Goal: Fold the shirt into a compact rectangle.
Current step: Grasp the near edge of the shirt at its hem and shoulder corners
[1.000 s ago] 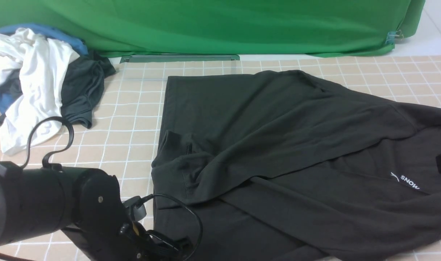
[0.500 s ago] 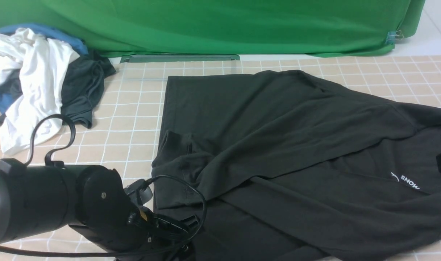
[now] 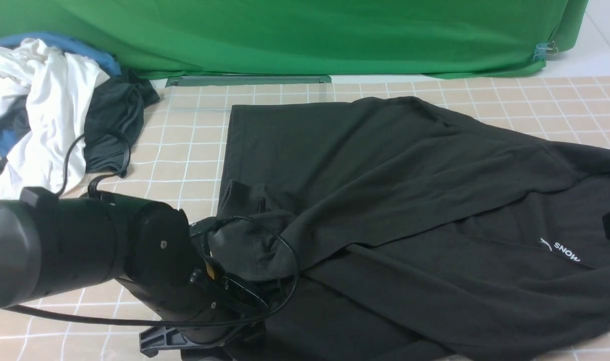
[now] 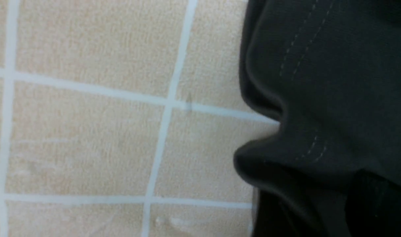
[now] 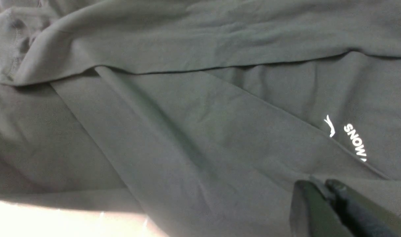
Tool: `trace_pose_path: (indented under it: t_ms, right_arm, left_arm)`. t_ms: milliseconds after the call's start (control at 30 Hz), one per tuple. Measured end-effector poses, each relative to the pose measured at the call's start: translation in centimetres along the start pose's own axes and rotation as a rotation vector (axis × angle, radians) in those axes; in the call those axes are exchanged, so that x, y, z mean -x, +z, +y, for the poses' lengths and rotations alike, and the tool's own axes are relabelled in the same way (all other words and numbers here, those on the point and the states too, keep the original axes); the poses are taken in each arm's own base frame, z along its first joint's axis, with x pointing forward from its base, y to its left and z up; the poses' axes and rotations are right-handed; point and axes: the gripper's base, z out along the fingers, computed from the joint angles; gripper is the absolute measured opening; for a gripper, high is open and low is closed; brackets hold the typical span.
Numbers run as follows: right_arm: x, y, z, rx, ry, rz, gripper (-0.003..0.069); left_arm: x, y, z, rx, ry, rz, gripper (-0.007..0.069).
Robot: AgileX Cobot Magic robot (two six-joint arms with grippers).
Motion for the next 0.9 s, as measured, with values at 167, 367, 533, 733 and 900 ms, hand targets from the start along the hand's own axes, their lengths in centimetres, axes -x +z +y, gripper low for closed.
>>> trace_pose_path:
  t_ms: [167,367,533,733,900]
  right_arm:
    - [0.0,0.0,0.0,0.000,0.000,0.000,0.0076]
    - [-0.5,0.0,0.0,0.001,-0.009,0.053,0.0085]
    - [-0.7,0.0,-0.3,-0.029,-0.026,0.076,0.0097]
    - [-0.8,0.5,-0.6,-0.056,-0.037,0.123,0.0139]
    - [-0.8,2.1,-1.7,-0.142,-0.002,0.220,0.0256]
  left_arm:
    - [-0.4,0.0,0.3,0.035,0.035,0.040,0.0074]
    - [-0.6,-1.4,0.4,0.058,0.100,0.050,0.0013]
    - [-0.2,-2.4,1.4,0.120,0.144,0.040,0.0015]
    - [1.7,-3.0,3.9,0.150,0.076,0.045,0.0015]
    - [2.4,-3.6,5.2,0.158,0.057,0.058,0.0015]
